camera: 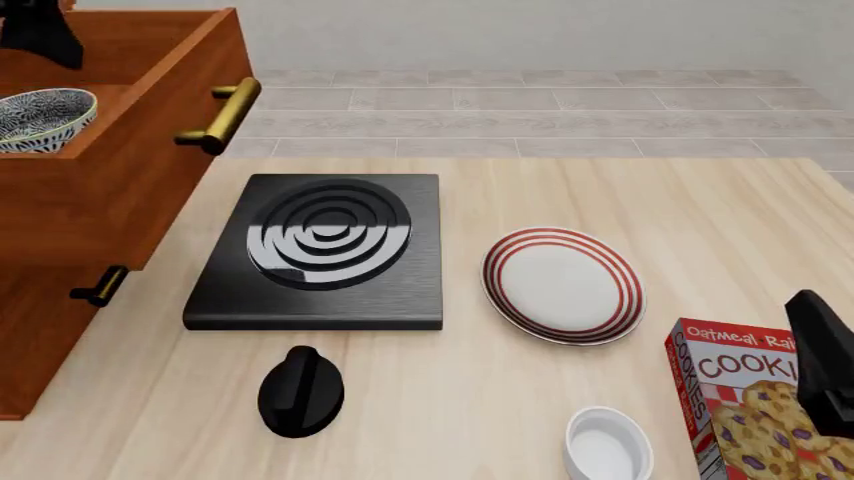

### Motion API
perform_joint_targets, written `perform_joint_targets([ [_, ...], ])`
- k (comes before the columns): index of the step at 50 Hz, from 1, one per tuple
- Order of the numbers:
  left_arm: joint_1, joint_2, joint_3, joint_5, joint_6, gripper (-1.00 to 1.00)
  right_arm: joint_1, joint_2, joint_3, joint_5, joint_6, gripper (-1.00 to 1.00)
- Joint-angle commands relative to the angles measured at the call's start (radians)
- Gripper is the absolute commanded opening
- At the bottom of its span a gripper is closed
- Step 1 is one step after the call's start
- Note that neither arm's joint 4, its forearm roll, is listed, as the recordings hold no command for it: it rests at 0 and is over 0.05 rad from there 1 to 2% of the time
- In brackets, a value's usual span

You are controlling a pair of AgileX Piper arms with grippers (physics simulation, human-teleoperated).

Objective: Pick the akita bowl in the top layer of the wooden cabinet and place it on the plate.

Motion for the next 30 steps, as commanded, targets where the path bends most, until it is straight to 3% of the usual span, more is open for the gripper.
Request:
perform_joint_targets([
  [1,0.0,0.01,0.032,-0.025,0.001,1.0,0.0,0.01,0.0,-0.008,-0.001,1.0],
  [30,-0.019,0.016,0.12,-0.092,-0.011,1.0,-0.003,-0.005,0.0,0.006,0.003,1.0],
])
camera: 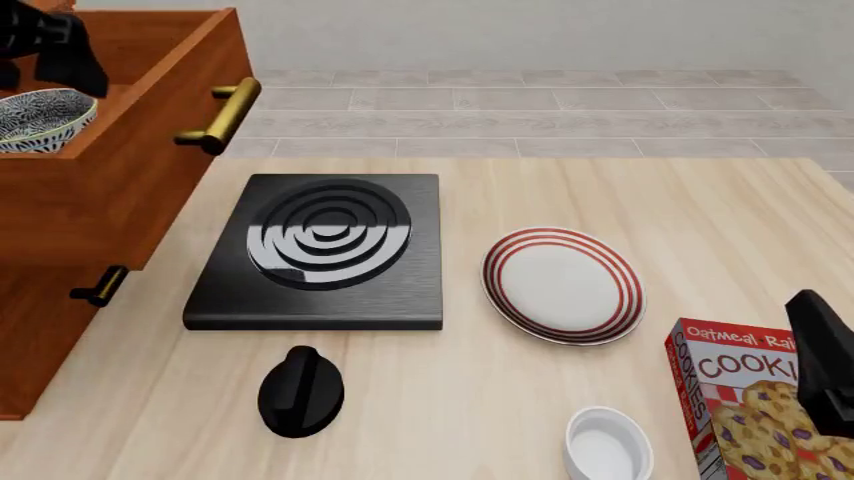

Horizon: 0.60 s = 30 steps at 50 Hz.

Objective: Pick the akita bowl in the top layer of the wooden cabinet and place it on the plate.

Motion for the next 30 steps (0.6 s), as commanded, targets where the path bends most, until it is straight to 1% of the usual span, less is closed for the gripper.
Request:
perform_joint_targets([
  [1,-0.006,0.002,0.034,-0.026,-0.003,1.0,-0.001,-0.004,0.0,0.004,0.001,1.0],
  [30,-0.015,0.009,0.137,-0.103,-0.02,1.0,-0.002,-0.005,0.002,0.002,0.004,1.0],
])
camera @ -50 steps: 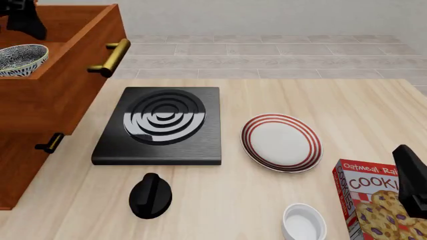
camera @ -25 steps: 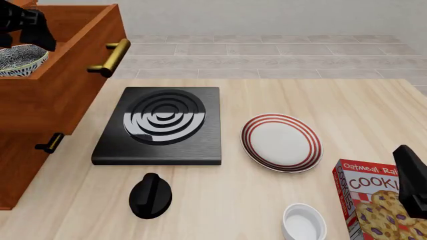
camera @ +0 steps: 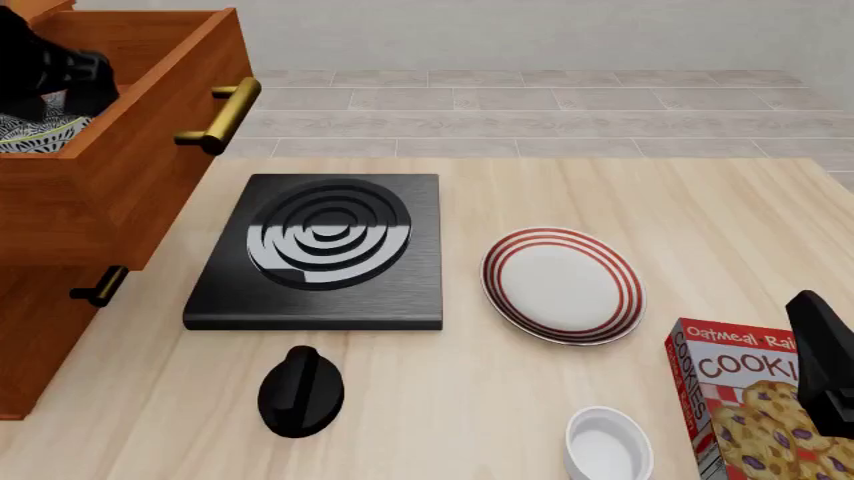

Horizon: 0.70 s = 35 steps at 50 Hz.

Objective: Pick the akita bowl in the top layer of the wooden cabinet and place it on the plate.

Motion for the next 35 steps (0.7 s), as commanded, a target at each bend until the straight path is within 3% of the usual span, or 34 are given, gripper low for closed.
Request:
perform_joint_targets([
  [1,-0.005,0.003,0.034,-0.026,-0.008,1.0,0.0,0.0,0.0,0.0,0.0,1.0],
  [19,-0.053,-0.017,0.078,-0.05,-0.046,1.0,0.0,0.0,0.0,0.0,0.001,1.0],
  [20,-0.039,-0.017,0.077,-0.052,-0.03,-1.0,0.0,0.0,0.0,0.0,0.0,1.0],
  [35,-0.031,-0.012,0.059,-0.052,-0.012,-1.0,0.0,0.015,0.001,-0.013,-0.003,1.0],
])
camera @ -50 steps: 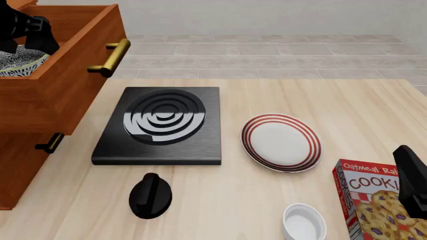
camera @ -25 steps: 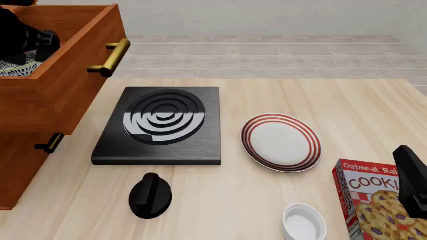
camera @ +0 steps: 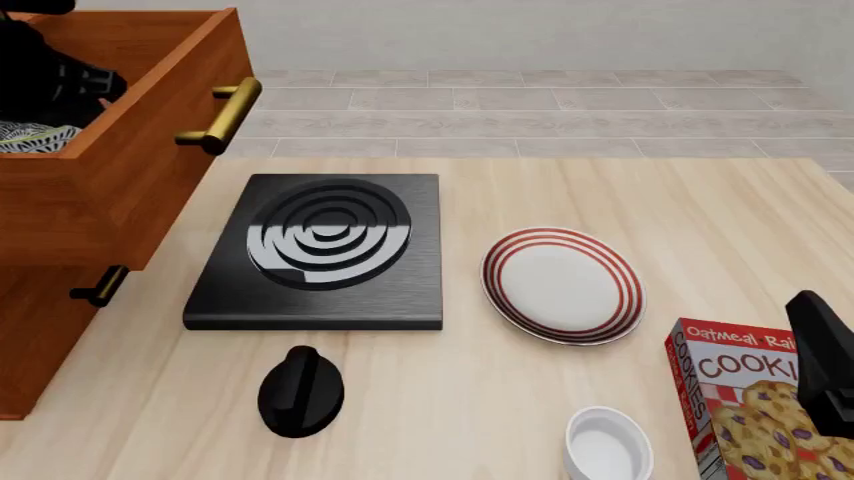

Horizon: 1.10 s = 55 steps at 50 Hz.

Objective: Pick the akita bowl in the top layer of the wooden cabinet and place it on the plate.

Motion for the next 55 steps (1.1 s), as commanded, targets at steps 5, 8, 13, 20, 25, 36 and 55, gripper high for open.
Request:
perform_joint_targets([
  [5,-0.007,0.001,-0.01,0.005,0.009,-1.0,0.0,0.015,0.001,-0.012,-0.003,1.0],
  [8,-0.012,0.0,-0.022,0.012,0.005,-1.0,0.0,0.014,0.001,-0.012,-0.004,1.0],
  [13,-0.023,-0.004,-0.055,0.027,0.003,-1.0,0.001,0.014,0.0,-0.011,-0.003,1.0],
  [20,-0.03,-0.003,-0.092,0.038,-0.013,-1.0,0.001,0.009,-0.001,-0.005,-0.004,1.0],
  [25,-0.04,-0.005,-0.105,0.042,-0.026,-1.0,0.0,0.004,-0.002,0.0,-0.004,1.0],
  [36,-0.049,-0.007,-0.13,0.049,-0.033,-1.0,0.0,0.0,-0.003,0.004,-0.003,1.0],
  [55,-0.085,-0.004,-0.232,0.082,-0.078,-1.0,0.0,0.0,-0.004,0.005,-0.003,1.0],
])
